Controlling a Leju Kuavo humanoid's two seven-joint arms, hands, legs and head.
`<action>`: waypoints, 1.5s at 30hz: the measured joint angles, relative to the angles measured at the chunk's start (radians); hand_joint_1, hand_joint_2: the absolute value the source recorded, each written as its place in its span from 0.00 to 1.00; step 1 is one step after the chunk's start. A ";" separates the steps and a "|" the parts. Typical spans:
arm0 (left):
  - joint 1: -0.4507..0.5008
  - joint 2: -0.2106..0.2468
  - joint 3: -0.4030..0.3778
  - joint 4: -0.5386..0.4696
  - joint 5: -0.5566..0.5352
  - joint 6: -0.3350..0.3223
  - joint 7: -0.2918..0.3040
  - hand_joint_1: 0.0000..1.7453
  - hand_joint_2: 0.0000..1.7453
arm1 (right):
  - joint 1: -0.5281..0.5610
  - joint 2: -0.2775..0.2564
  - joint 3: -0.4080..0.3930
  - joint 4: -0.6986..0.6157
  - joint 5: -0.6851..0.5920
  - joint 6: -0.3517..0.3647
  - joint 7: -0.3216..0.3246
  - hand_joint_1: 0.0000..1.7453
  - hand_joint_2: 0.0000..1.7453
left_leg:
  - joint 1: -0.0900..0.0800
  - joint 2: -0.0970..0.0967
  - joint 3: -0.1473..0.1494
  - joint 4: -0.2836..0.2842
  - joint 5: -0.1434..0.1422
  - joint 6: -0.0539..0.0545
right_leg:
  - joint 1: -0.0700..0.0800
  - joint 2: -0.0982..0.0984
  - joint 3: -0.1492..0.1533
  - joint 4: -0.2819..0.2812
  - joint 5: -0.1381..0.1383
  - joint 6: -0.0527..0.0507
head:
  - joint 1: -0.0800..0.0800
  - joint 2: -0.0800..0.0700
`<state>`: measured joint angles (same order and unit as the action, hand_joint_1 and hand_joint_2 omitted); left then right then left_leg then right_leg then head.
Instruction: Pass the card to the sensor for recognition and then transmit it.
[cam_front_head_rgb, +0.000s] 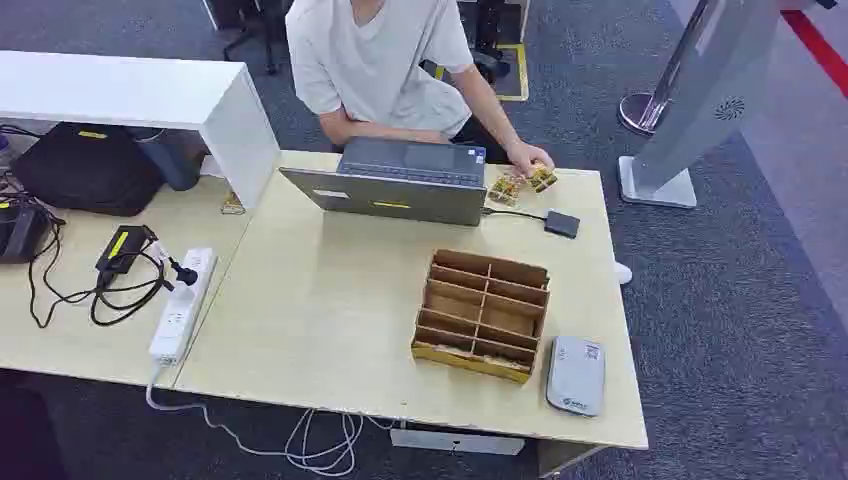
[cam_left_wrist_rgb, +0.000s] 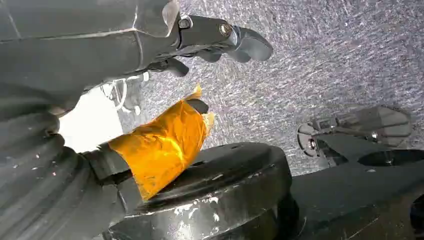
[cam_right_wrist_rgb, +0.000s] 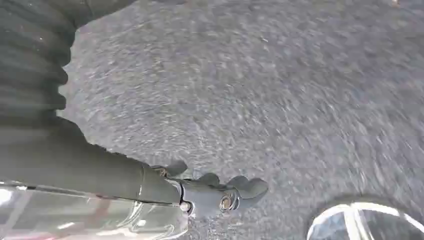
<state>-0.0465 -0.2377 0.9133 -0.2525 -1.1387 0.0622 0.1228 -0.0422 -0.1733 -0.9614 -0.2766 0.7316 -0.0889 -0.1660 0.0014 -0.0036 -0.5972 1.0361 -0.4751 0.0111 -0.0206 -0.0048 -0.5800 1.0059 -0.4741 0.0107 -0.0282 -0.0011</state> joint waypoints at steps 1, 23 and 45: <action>-0.001 0.000 0.008 0.000 -0.008 -0.001 0.000 0.00 1.00 | -0.008 -0.020 -0.026 0.000 -0.014 0.011 -0.007 0.00 1.00 | 0.000 0.000 0.000 0.000 0.000 0.000 | -0.001 0.000 0.000 0.000 0.000 0.000 | 0.000 0.000; -0.030 -0.002 0.053 0.010 -0.104 -0.132 0.012 0.00 1.00 | -0.475 -0.393 -0.007 -0.096 -0.125 0.219 -0.133 0.00 1.00 | -0.003 -0.005 0.001 0.001 0.003 0.005 | -0.003 -0.004 0.003 0.001 0.002 0.003 | 0.000 0.000; -0.030 0.002 0.053 0.010 -0.135 -0.172 -0.071 0.00 1.00 | -0.750 -0.282 0.732 -0.328 -0.176 0.112 -0.085 0.00 1.00 | -0.003 -0.015 -0.001 0.000 0.008 0.005 | -0.003 -0.013 0.004 0.002 0.002 0.004 | 0.000 0.000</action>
<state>-0.0770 -0.2358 0.9663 -0.2422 -1.2741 -0.1099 0.0519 -0.7920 -0.4554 -0.2295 -0.6043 0.5558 0.0236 -0.2506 -0.0011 -0.0183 -0.5984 1.0365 -0.4675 0.0161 -0.0232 -0.0180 -0.5760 1.0074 -0.4718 0.0144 -0.0282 -0.0011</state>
